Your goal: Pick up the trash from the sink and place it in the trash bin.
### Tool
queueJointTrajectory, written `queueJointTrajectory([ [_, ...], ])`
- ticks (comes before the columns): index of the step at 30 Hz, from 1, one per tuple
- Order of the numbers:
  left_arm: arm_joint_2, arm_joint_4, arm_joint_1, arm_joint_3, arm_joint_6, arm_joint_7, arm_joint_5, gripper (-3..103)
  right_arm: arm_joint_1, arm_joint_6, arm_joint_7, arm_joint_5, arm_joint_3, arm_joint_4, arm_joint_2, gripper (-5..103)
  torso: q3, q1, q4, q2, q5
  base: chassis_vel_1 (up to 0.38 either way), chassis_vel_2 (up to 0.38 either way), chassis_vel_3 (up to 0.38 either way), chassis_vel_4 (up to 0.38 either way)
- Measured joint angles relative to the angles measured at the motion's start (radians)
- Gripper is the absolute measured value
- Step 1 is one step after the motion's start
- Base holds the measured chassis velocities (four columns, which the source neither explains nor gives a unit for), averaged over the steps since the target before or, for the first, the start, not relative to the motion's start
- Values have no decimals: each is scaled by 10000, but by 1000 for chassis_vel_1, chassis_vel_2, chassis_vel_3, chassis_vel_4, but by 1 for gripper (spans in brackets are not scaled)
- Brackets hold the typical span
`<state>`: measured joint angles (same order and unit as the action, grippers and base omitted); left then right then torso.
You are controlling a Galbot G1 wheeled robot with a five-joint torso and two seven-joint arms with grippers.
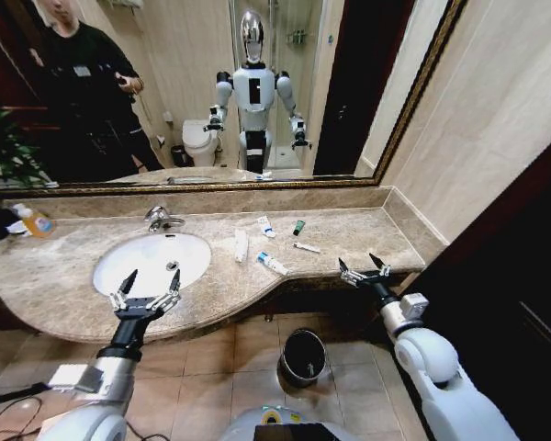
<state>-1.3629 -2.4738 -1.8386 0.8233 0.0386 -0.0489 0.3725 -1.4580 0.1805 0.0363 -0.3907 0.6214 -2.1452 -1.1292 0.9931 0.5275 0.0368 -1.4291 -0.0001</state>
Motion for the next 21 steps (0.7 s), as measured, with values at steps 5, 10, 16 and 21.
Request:
queueJointTrajectory([
  [5, 0, 0, 0, 0, 0, 0, 0, 100, 30, -226, 192, -138, -184, 42, -21, 100, 0, 0, 0, 0, 1, 0, 0, 0, 0],
  [10, 0, 0, 0, 0, 0, 0, 0, 100, -12, -231, 299, -71, -288, 39, 48, 100, 0, 0, 0, 0, 2, 0, 0, 0, 0],
  [16, 0, 0, 0, 0, 0, 0, 0, 100, 2, 636, 76, -370, -240, -385, 117, 100, 0, 0, 0, 0, 2, 0, 0, 0, 0],
  [21, 0, 0, 0, 0, 0, 0, 0, 100, 158, 766, 85, -232, -317, -384, 151, 100, 0, 0, 0, 0, 0, 0, 0, 0, 0],
])
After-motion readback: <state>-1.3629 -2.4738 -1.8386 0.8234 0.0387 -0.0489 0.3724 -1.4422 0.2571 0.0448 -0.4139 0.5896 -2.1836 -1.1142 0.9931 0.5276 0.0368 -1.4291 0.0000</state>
